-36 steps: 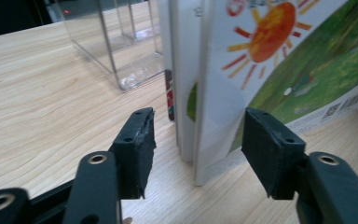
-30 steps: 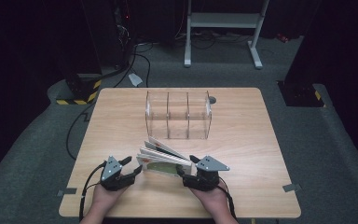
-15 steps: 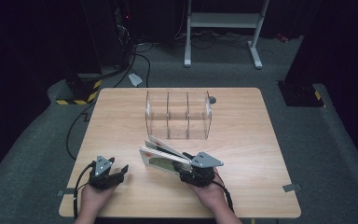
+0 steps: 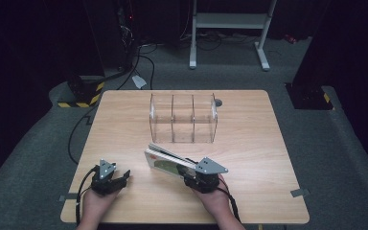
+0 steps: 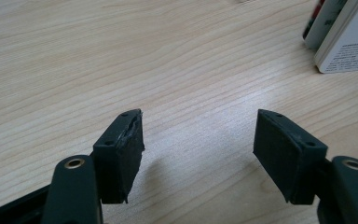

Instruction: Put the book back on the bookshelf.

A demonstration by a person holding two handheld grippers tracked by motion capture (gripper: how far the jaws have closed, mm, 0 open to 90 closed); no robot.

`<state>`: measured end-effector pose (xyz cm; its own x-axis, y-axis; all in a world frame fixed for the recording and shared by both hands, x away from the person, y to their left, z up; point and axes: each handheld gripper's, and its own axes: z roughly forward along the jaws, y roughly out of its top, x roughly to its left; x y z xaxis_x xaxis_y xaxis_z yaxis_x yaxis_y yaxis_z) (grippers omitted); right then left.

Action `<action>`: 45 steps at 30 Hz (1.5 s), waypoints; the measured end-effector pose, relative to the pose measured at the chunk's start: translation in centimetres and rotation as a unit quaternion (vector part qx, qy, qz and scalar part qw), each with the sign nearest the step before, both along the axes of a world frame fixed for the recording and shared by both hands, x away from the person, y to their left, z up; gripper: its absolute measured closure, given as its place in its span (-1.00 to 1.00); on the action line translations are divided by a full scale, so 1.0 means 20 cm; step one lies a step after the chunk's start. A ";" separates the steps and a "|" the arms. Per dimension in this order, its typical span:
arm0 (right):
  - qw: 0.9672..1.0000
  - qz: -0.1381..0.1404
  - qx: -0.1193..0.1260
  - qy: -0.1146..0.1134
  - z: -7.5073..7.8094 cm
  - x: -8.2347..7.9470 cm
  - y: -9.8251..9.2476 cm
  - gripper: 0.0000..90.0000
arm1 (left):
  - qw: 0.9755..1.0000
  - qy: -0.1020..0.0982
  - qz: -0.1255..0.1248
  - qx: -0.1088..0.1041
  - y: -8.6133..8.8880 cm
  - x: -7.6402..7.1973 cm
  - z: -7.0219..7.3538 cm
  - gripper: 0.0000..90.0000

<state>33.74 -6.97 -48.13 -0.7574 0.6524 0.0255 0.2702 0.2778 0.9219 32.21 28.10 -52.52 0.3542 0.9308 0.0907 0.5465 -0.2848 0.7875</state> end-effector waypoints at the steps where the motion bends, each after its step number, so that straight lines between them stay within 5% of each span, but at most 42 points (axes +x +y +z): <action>1: 1.000 -0.001 -0.001 -0.001 0.00 0.00 0.00 0.24 | 1.000 0.000 0.003 -0.002 0.00 0.00 0.00 -0.26; 21: 1.000 0.004 0.005 -0.013 0.03 -0.05 0.01 0.58 | 1.000 0.018 0.000 0.011 -0.01 0.01 -0.01 -0.30; 37: 0.999 -0.024 -0.003 -0.028 0.06 -0.08 0.03 0.68 | 0.999 0.031 0.003 -0.010 0.00 0.03 -0.02 -0.34; 45: 0.998 -0.045 0.013 -0.039 0.11 -0.12 -0.04 0.68 | 0.999 0.036 0.006 -0.011 0.00 0.04 0.01 -0.30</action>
<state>31.32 -7.73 -45.90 -0.6962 0.7177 -0.0140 0.2192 0.2311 0.9479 33.05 28.04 -52.36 0.3479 0.9365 0.0444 0.6055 -0.2606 0.7520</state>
